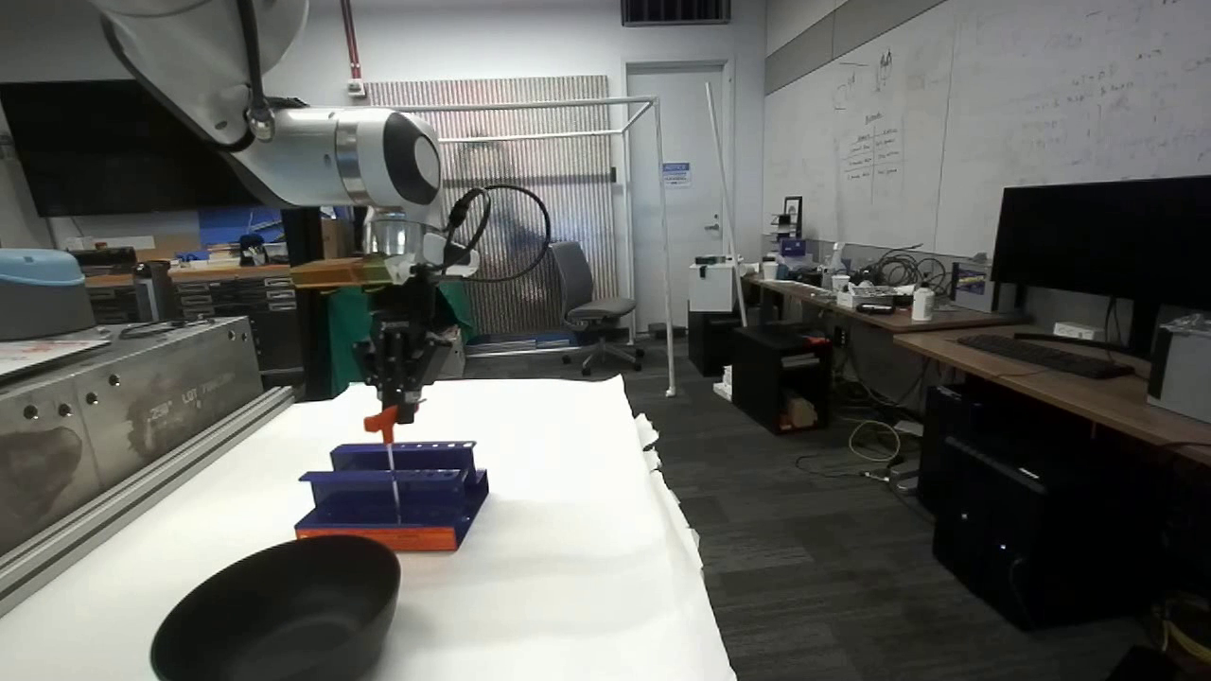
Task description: Put the orange object into the black bowl.
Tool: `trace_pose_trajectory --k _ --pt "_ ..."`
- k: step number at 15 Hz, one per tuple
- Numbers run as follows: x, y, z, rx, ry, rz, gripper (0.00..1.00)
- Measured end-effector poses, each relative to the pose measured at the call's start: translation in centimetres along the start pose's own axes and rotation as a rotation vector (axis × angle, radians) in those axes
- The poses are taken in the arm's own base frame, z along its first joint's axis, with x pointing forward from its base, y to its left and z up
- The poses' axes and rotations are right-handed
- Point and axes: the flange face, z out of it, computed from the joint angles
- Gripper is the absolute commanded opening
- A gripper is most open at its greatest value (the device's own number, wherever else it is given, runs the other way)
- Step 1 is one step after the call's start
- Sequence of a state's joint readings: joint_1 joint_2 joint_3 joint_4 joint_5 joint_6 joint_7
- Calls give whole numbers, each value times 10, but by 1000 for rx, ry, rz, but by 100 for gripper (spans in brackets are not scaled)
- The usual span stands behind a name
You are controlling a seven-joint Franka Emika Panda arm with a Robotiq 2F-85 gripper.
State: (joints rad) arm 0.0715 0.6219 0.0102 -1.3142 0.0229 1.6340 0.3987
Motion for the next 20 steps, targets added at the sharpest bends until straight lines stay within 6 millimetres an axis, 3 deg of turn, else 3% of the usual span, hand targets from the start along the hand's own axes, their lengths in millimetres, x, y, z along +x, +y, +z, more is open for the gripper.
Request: trace_pose_trajectory --k 2,4,8,10,12,14,20 --pt "-6 2 -15 9 15 13 10" --pt "-21 6 -44 20 30 28 10" --pt "-86 18 -110 33 -76 67 10" --pt "-109 24 -120 31 -186 80 10" --pt "-115 27 -113 43 -284 82 10" --pt "-104 28 -90 73 -377 84 10" --pt "-58 28 22 84 -611 131 10"
